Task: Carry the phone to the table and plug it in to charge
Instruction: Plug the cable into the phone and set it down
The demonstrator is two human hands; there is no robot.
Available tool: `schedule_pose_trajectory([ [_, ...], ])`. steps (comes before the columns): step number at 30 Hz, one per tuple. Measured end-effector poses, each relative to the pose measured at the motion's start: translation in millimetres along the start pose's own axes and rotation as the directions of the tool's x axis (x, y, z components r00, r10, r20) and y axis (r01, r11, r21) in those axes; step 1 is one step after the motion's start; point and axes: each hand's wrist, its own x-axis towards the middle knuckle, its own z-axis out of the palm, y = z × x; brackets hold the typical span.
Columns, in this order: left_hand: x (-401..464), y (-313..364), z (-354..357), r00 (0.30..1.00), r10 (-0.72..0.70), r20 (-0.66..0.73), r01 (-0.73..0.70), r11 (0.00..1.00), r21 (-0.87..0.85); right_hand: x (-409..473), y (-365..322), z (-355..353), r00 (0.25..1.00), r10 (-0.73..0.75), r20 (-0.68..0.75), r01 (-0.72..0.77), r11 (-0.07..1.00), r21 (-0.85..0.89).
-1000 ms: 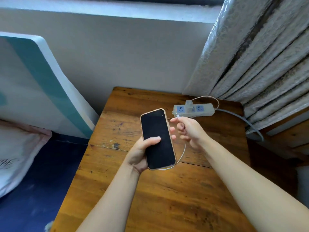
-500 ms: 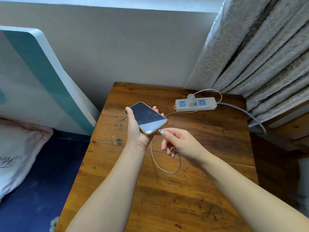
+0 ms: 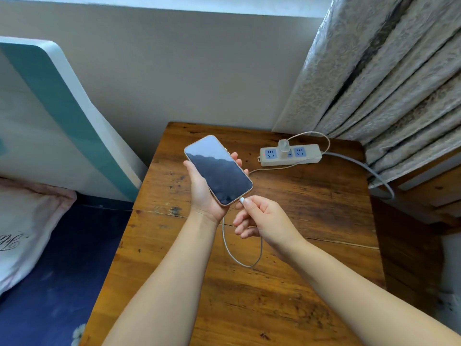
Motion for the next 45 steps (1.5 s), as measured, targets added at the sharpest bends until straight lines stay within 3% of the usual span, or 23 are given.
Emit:
schedule_pose_trajectory([
  [10,-5,-12,0,0.999,0.033,-0.037,-0.028,0.991,0.135,-10,9,-8,0.999,-0.003,0.054,0.003,1.000,-0.005],
  [14,-2,-12,10,1.000,0.019,-0.004,-0.018,0.967,0.255,-12,10,-16,0.997,-0.030,0.076,0.030,1.000,0.008],
  [17,-1,-9,16,0.997,-0.010,0.077,-0.016,0.944,0.329,-9,8,-28,0.987,0.025,0.157,-0.033,0.998,0.052],
  [20,-1,-10,16,0.989,-0.052,0.139,0.006,0.949,0.314,-3,2,-47,0.972,0.069,0.223,-0.116,0.972,0.202],
  [25,-2,-15,10,0.992,-0.038,0.122,0.010,0.974,0.227,-1,-2,-67,0.967,0.069,0.247,-0.171,0.891,0.420],
  [36,-9,-11,9,0.990,-0.041,0.132,0.004,0.964,0.267,-1,8,-75,0.943,0.049,0.330,-0.207,0.862,0.462],
  [45,-5,-3,10,0.994,-0.041,0.102,0.012,0.962,0.271,4,12,-84,0.945,0.090,0.313,-0.242,0.836,0.492],
])
